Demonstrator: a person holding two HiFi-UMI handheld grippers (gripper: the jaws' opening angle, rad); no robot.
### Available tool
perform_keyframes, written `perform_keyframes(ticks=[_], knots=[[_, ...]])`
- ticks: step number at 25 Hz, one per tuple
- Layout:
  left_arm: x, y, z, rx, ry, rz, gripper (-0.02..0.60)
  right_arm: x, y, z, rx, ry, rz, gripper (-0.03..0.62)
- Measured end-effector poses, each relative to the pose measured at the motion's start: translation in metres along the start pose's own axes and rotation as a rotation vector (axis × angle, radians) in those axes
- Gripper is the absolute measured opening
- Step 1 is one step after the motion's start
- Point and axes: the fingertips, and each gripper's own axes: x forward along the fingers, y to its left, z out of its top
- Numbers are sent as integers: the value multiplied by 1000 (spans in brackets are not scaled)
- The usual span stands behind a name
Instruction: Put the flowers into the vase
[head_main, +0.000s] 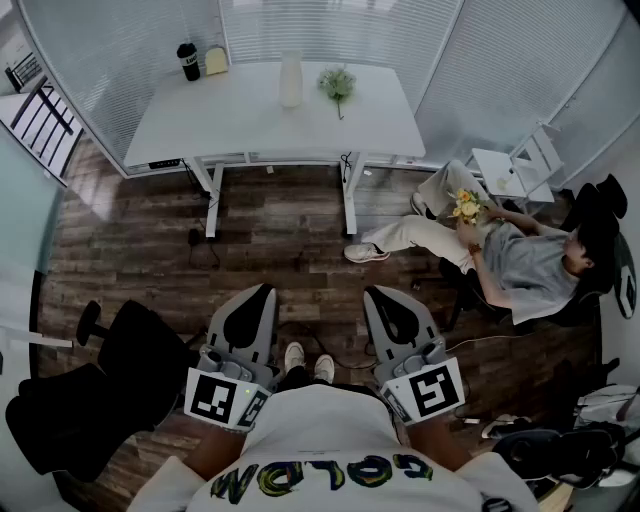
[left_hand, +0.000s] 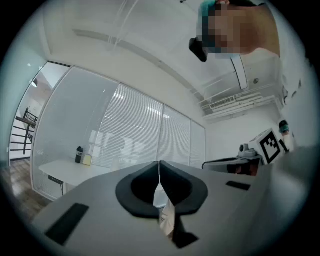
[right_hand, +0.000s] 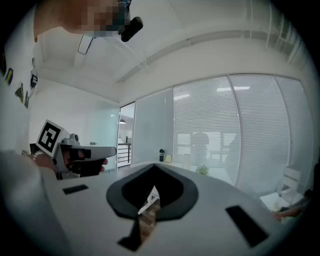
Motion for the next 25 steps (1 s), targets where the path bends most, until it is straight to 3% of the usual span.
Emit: perform_keyframes(ticks=[15, 25], knots=[[12, 67, -3, -1, 14, -35, 17, 71, 22, 7, 13, -37, -16, 11], [48, 87, 1, 1, 15, -53, 17, 104, -1, 7, 11, -19, -26, 11]])
